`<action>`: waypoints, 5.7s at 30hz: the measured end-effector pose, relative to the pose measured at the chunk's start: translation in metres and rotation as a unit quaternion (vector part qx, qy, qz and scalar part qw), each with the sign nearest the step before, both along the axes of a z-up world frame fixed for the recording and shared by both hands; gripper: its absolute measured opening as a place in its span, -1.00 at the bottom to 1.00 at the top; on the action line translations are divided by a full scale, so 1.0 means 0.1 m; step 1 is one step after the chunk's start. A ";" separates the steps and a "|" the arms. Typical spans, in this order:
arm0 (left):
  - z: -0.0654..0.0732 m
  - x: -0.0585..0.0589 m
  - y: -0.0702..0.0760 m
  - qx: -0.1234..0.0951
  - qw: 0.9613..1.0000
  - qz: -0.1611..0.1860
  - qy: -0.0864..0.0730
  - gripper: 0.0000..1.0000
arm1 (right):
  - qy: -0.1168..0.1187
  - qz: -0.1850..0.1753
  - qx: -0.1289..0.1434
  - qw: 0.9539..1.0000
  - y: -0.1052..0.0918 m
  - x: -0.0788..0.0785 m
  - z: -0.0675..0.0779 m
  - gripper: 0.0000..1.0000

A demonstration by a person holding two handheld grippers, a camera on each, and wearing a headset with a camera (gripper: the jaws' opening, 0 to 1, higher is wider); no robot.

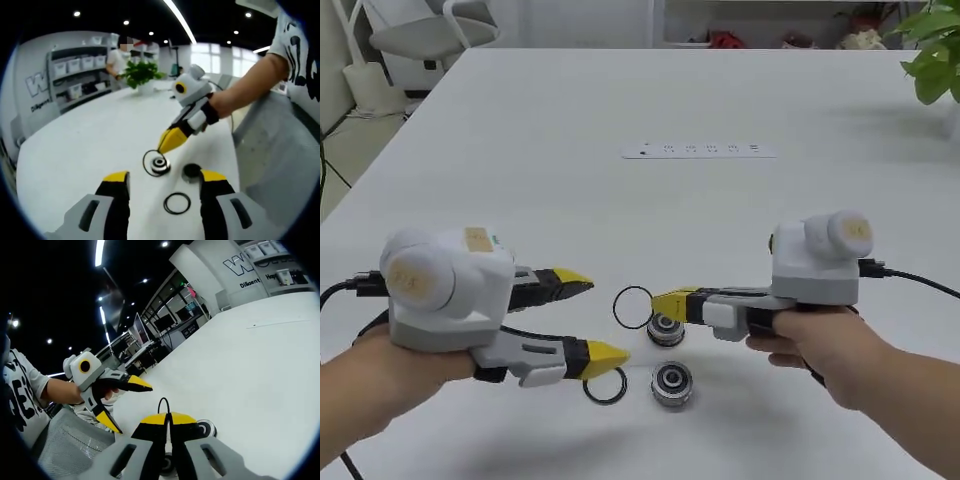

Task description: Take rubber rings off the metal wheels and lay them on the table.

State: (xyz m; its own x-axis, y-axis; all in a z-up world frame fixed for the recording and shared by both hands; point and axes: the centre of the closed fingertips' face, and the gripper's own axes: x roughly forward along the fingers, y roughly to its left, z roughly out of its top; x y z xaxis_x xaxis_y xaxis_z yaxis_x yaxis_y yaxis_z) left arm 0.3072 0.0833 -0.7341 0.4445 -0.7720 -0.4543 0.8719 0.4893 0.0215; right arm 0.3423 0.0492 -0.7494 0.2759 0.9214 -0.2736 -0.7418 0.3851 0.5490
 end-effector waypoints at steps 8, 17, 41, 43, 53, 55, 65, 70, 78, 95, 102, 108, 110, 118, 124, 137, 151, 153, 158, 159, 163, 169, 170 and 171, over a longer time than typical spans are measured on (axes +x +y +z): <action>0.10 -0.08 0.10 -0.010 1.000 0.001 -0.007 0.23 | 0.005 0.019 -0.007 1.000 0.09 -0.14 -0.02 -1.00; 0.10 -0.18 0.14 -0.003 1.000 -0.005 -0.012 0.37 | 0.014 0.045 -0.013 0.999 0.19 -0.30 -0.06 -1.00; -0.04 -0.38 0.24 0.010 1.000 -0.005 -0.003 0.63 | 0.038 0.091 -0.045 0.994 0.33 -0.56 -0.31 -1.00; -0.06 -0.40 0.25 0.014 1.000 -0.006 -0.003 0.65 | 0.039 0.092 -0.047 0.994 0.33 -0.56 -0.33 -1.00; -0.13 -0.39 0.30 0.015 1.000 -0.007 -0.006 0.67 | 0.039 0.089 -0.061 0.993 0.33 -0.56 -0.40 -1.00; -0.13 -0.38 0.31 0.019 1.000 -0.003 -0.009 0.70 | 0.039 0.089 -0.063 0.993 0.33 -0.56 -0.41 -1.00; -0.16 -0.40 0.32 0.018 1.000 0.002 -0.003 0.67 | 0.031 0.080 -0.075 0.993 0.33 -0.54 -0.46 -1.00; -0.17 -0.38 0.34 0.019 1.000 0.006 -0.001 0.65 | 0.027 0.077 -0.077 0.994 0.32 -0.52 -0.46 -1.00; -0.20 -0.36 0.36 0.020 1.000 0.006 0.003 0.63 | 0.013 0.079 -0.084 0.993 0.32 -0.52 -0.46 -1.00; -0.21 -0.35 0.33 0.022 1.000 0.005 0.004 0.59 | -0.026 0.108 -0.112 0.988 0.33 -0.57 -0.46 -0.86; -0.18 -0.35 0.33 0.022 1.000 0.008 0.004 0.57 | -0.039 0.111 -0.122 0.986 0.30 -0.56 -0.46 -0.82; -0.14 -0.38 0.29 0.025 1.000 0.010 0.006 0.56 | -0.041 0.104 -0.118 0.987 0.25 -0.51 -0.41 -0.80; -0.13 -0.38 0.27 0.025 1.000 0.009 0.006 0.56 | -0.042 0.100 -0.115 0.987 0.23 -0.48 -0.39 -0.80; -0.07 -0.32 0.21 0.024 1.000 0.008 0.002 0.55 | -0.050 0.080 -0.103 0.990 0.15 -0.34 -0.25 -0.78; -0.04 -0.24 0.19 0.024 1.000 0.008 -0.002 0.55 | -0.055 0.059 -0.092 0.992 0.07 -0.21 -0.14 -0.77; -0.01 0.00 0.15 0.018 1.000 0.014 -0.007 0.53 | -0.086 0.031 -0.091 0.992 -0.09 -0.03 -0.04 -0.65; -0.05 0.16 0.09 0.021 1.000 0.013 -0.006 0.53 | -0.122 0.009 -0.097 0.988 -0.24 0.13 -0.01 -0.43; -0.06 0.18 0.07 0.023 1.000 0.012 -0.006 0.53 | -0.121 0.007 -0.098 0.988 -0.26 0.14 -0.01 -0.42; -0.09 0.21 0.05 0.025 1.000 0.011 -0.004 0.52 | -0.121 0.011 -0.107 0.987 -0.32 0.15 -0.05 -0.42; -0.09 0.22 0.04 0.026 1.000 0.010 -0.004 0.52 | -0.121 0.012 -0.108 0.987 -0.33 0.15 -0.05 -0.42; -0.11 0.24 0.03 0.027 1.000 0.010 -0.002 0.52 | -0.123 0.014 -0.114 0.986 -0.37 0.16 -0.07 -0.42; -0.15 0.29 -0.01 0.025 1.000 0.013 0.005 0.50 | -0.126 0.017 -0.120 0.985 -0.41 0.15 -0.10 -0.41; -0.16 0.29 -0.01 0.025 1.000 0.012 0.006 0.50 | -0.125 0.018 -0.122 0.984 -0.42 0.15 -0.11 -0.41; -0.17 0.30 -0.02 0.026 1.000 0.012 0.006 0.49 | -0.124 0.019 -0.124 0.984 -0.42 0.15 -0.13 -0.41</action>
